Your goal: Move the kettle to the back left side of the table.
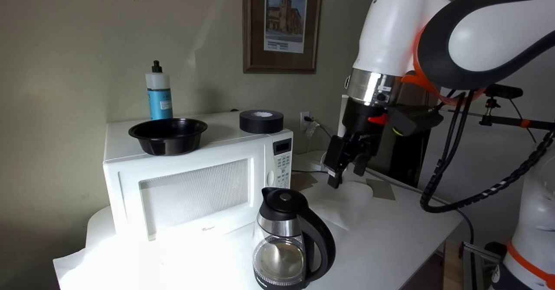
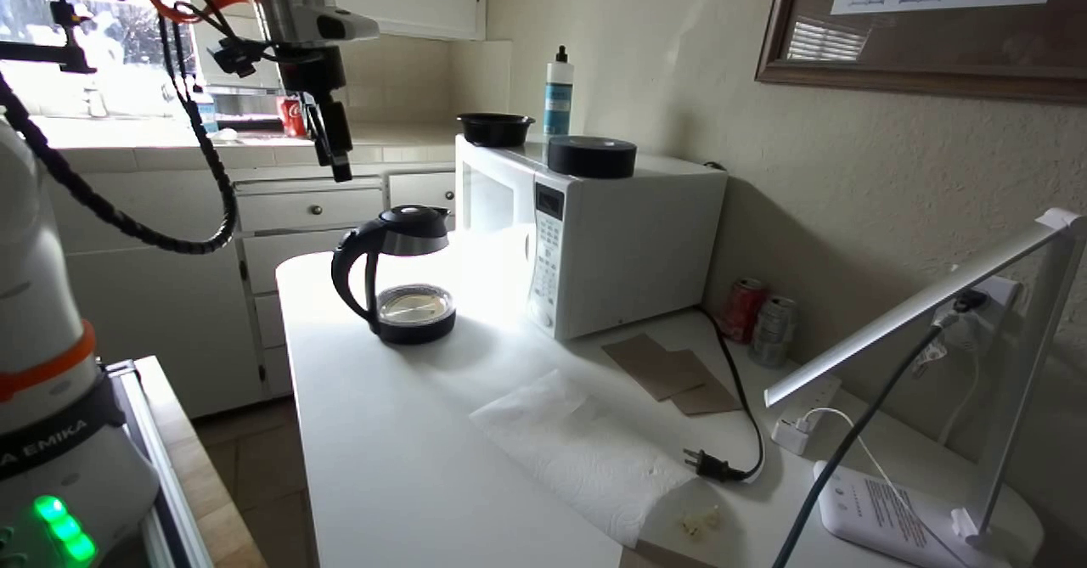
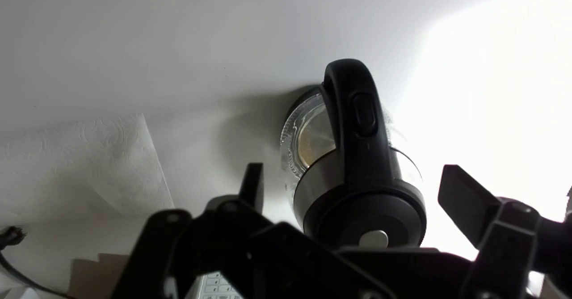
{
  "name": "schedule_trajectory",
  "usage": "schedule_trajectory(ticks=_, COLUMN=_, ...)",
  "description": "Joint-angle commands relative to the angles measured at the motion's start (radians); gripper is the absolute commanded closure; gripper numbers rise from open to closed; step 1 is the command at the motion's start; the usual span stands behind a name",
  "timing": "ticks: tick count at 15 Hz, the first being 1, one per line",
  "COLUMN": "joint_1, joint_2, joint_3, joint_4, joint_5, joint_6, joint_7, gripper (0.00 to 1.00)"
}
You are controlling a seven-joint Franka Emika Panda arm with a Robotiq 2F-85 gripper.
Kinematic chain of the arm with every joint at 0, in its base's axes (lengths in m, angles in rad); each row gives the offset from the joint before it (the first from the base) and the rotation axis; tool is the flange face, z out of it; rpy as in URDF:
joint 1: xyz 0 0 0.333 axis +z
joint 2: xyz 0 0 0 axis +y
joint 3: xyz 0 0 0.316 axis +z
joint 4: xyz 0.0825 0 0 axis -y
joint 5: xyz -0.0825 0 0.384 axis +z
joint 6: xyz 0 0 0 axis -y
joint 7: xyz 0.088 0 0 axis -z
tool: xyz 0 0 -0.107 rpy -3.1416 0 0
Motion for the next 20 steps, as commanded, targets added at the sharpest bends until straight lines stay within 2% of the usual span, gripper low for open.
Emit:
schedule_trajectory(ticks=1, joint_1=0.012, joint_2=0.024, joint_3=0.004, joint_4=0.001, joint_5=-0.01, joint_6=0.001, joint_7=0.027, gripper=0.0)
schedule_trajectory(ticks=4, joint_1=0.01, joint_2=0.063, joint_3=0.006, joint_4=0.004, joint_5=-0.012, joint_6=0.015, joint_7=0.035, gripper=0.0)
schedule_trajectory(ticks=5, joint_1=0.033, joint_2=0.125, joint_3=-0.021, joint_4=0.013, joint_5=0.013, joint_6=0.059, joint_7=-0.031, gripper=0.0)
schedule_trajectory(ticks=6, joint_1=0.025, joint_2=0.148, joint_3=-0.017, joint_4=0.012, joint_5=0.004, joint_6=0.096, joint_7=-0.035, gripper=0.0)
schedule_trajectory(ticks=9, joint_1=0.051, joint_2=0.279, joint_3=-0.1, joint_4=0.052, joint_5=0.04, joint_6=0.182, joint_7=-0.172, gripper=0.0)
schedule_trajectory(ticks=11, joint_1=0.066, joint_2=0.372, joint_3=-0.152, joint_4=0.103, joint_5=0.064, joint_6=0.14, joint_7=-0.249, gripper=0.0)
schedule_trajectory(ticks=14, joint_1=0.075, joint_2=0.477, joint_3=-0.175, joint_4=0.172, joint_5=0.099, joint_6=0.06, joint_7=-0.277, gripper=0.0)
schedule_trajectory(ticks=17, joint_1=0.078, joint_2=0.563, joint_3=-0.169, joint_4=0.232, joint_5=0.143, joint_6=0.007, joint_7=-0.271, gripper=0.02)
schedule_trajectory(ticks=20, joint_1=0.076, joint_2=0.626, joint_3=-0.162, joint_4=0.276, joint_5=0.175, joint_6=0.017, joint_7=-0.258, gripper=0.03)
